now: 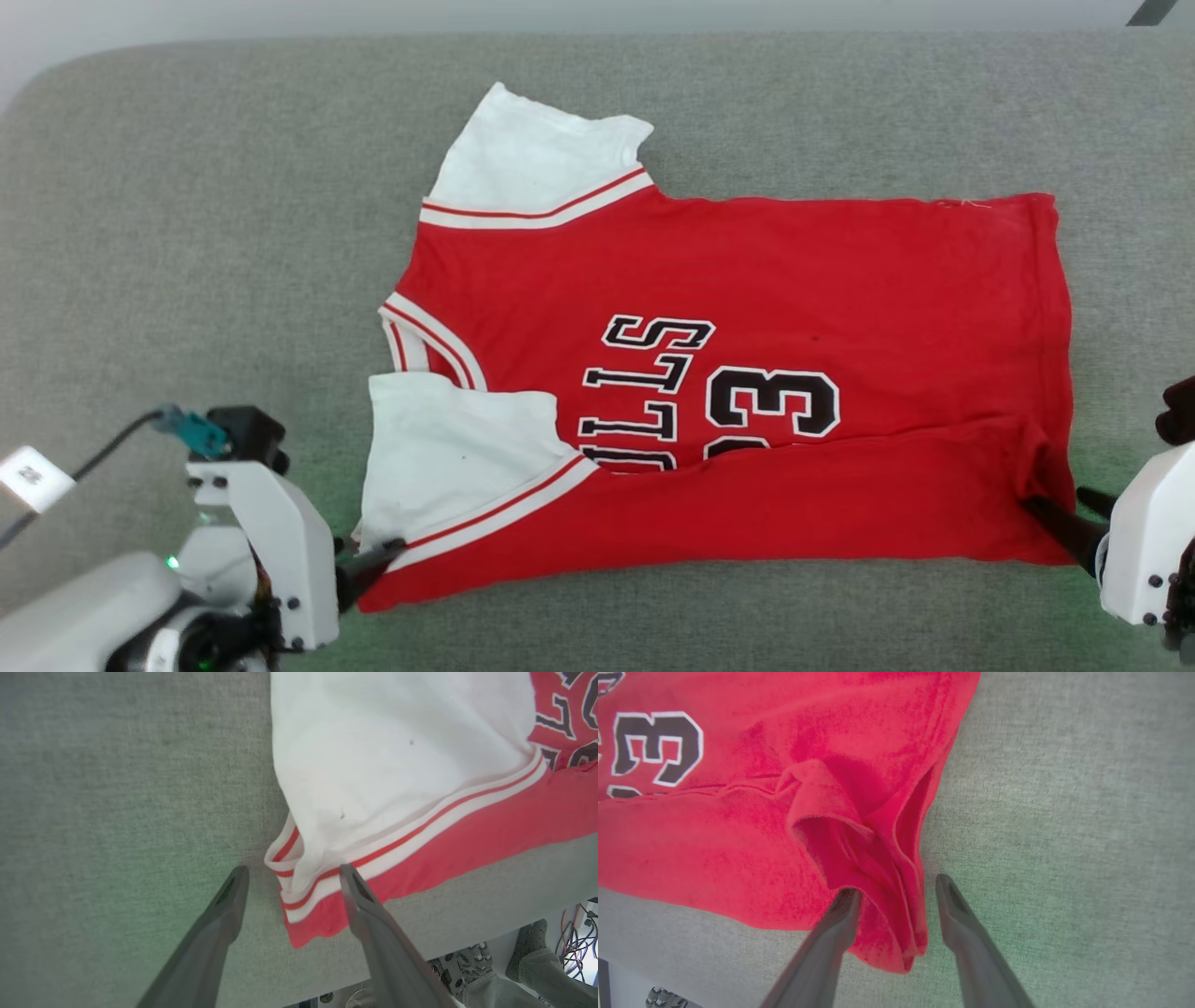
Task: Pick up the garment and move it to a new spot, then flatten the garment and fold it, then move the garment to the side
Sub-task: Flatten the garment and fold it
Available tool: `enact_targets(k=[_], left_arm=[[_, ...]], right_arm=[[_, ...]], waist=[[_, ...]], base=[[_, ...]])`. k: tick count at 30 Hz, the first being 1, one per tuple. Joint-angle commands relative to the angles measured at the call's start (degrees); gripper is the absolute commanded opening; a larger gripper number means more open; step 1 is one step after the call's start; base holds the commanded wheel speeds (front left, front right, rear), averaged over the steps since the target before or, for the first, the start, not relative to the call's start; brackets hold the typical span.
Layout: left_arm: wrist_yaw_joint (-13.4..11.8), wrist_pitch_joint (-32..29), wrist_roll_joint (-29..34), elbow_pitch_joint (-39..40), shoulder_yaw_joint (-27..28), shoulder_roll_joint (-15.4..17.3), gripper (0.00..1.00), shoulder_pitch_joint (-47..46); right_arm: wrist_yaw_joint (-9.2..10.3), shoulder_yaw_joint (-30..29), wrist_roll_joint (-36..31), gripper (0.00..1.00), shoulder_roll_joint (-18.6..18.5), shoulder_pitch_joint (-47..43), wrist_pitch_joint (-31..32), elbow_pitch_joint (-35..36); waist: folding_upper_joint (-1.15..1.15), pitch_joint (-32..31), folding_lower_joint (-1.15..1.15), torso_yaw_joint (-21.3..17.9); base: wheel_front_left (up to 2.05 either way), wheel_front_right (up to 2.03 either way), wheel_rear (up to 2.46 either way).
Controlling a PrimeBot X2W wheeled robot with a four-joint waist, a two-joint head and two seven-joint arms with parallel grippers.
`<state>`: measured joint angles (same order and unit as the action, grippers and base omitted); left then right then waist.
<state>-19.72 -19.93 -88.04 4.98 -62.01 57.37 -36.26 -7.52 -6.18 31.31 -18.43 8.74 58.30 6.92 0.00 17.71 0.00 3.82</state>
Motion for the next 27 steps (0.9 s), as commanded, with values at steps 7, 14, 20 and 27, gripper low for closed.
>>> enact_targets(k=[7, 14, 20, 27], left_arm=[[-2.42, -1.59, 2.44, 4.27, 2.68, 4.34, 1.00, -5.41], [0.35, -0.65, 8.58, 2.98, 7.03, 5.36, 1.00, -15.51], [5.08, 0.41, 13.74, -3.70, 8.71, 3.51, 1.00, -23.25], [12.22, -1.10, 17.52, -16.24, 9.44, -0.21, 1.00, -32.65]], right_arm=[[0.05, -0.79, -0.72, 1.00, 0.93, 1.39, -3.94, 3.86], [0.04, -2.22, -2.86, 1.00, 4.91, 4.19, -18.31, 11.29], [0.03, 1.01, -6.11, 1.00, 5.62, 6.29, -34.00, 13.57], [0.02, 4.81, -9.32, 1.00, 6.62, 7.74, -50.14, 12.21]], waist=[[0.00, -0.38, 0.00, -1.79], [0.00, 2.06, 0.00, -5.79], [0.00, 5.20, 0.00, -10.06], [0.00, 10.76, 0.00, -15.43]], base=[[0.00, 0.00, 0.00], [0.00, 0.00, 0.00], [0.00, 0.00, 0.00], [0.00, 0.00, 0.00]])
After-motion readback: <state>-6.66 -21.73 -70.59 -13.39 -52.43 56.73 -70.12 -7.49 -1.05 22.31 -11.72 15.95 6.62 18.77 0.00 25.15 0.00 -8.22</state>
